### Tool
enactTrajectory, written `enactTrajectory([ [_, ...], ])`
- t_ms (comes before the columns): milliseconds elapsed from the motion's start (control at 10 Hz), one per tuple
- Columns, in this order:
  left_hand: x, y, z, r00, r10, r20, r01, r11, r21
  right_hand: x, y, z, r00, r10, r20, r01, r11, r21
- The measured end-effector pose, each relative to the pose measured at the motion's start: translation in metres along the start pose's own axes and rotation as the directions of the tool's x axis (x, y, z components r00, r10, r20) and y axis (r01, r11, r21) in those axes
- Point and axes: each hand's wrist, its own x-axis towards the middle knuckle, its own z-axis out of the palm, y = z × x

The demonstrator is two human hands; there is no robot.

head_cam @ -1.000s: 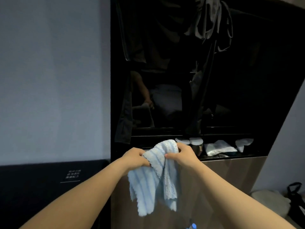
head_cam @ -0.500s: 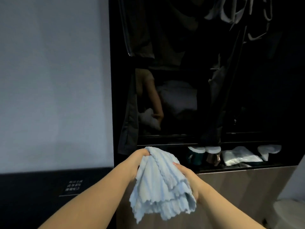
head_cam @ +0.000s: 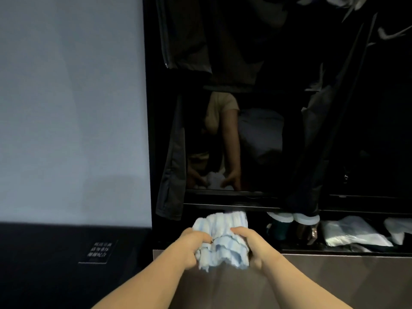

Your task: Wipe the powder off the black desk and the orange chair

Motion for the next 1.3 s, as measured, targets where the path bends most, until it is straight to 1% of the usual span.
enactTrajectory([
  [100, 0.009, 0.006, -0.004, 0.982, 0.148, -0.114, -0.148, 0.989, 0.008, -0.002, -0.008, -0.006, 0.99, 0.097, 0.098, -0.098, 0.995, 0.009],
  [200, 0.016, 0.007, -0.007, 0.955, 0.204, -0.217, -0.214, 0.976, -0.024, 0.002, -0.005, -0.009, 0.963, 0.208, 0.173, -0.187, 0.974, -0.127],
  [300, 0.026, 0.004, -0.006, 0.917, 0.256, -0.307, -0.278, 0.96, -0.029, 0.013, -0.002, -0.008, 0.98, 0.155, 0.122, -0.141, 0.984, -0.113],
  [400, 0.033, 0.003, -0.001, 0.934, 0.223, -0.277, -0.24, 0.97, -0.026, 0.03, -0.003, -0.008, 0.989, -0.056, -0.138, 0.052, 0.998, -0.035],
  [500, 0.035, 0.007, 0.003, 0.965, 0.175, -0.194, -0.188, 0.981, -0.047, 0.041, -0.009, -0.011, 0.936, -0.232, -0.266, 0.222, 0.973, -0.067],
  [600, 0.041, 0.01, 0.008, 0.956, 0.234, -0.176, -0.242, 0.97, -0.026, 0.047, -0.011, -0.013, 0.882, -0.296, -0.365, 0.278, 0.955, -0.102],
  [700, 0.045, 0.011, 0.014, 0.949, 0.281, -0.141, -0.265, 0.957, 0.122, 0.049, -0.011, -0.01, 0.927, -0.267, -0.263, 0.238, 0.961, -0.137],
  [800, 0.045, 0.007, 0.017, 0.976, 0.217, -0.033, -0.171, 0.847, 0.504, 0.044, -0.011, -0.009, 0.984, -0.131, -0.117, 0.082, 0.932, -0.352],
  [900, 0.045, 0.004, 0.022, 0.99, 0.14, 0.021, -0.12, 0.747, 0.654, 0.043, -0.009, -0.012, 0.998, -0.047, -0.051, 0.019, 0.895, -0.445],
  [1000, 0.045, 0.002, 0.021, 0.981, 0.193, 0.008, -0.149, 0.73, 0.667, 0.047, -0.008, -0.014, 0.994, -0.049, -0.1, -0.003, 0.885, -0.465],
  [1100, 0.043, 0.004, 0.011, 0.962, 0.273, -0.028, -0.185, 0.718, 0.671, 0.051, -0.009, -0.018, 0.958, -0.148, -0.247, -0.005, 0.85, -0.527],
  [1200, 0.036, 0.007, 0.003, 0.948, 0.316, -0.05, -0.169, 0.629, 0.759, 0.048, -0.011, -0.014, 0.941, -0.26, -0.215, 0.062, 0.759, -0.648],
  [1300, 0.023, 0.012, 0.003, 0.928, 0.366, -0.071, -0.089, 0.402, 0.911, 0.04, -0.016, -0.003, 0.949, -0.284, -0.141, 0.086, 0.658, -0.748],
])
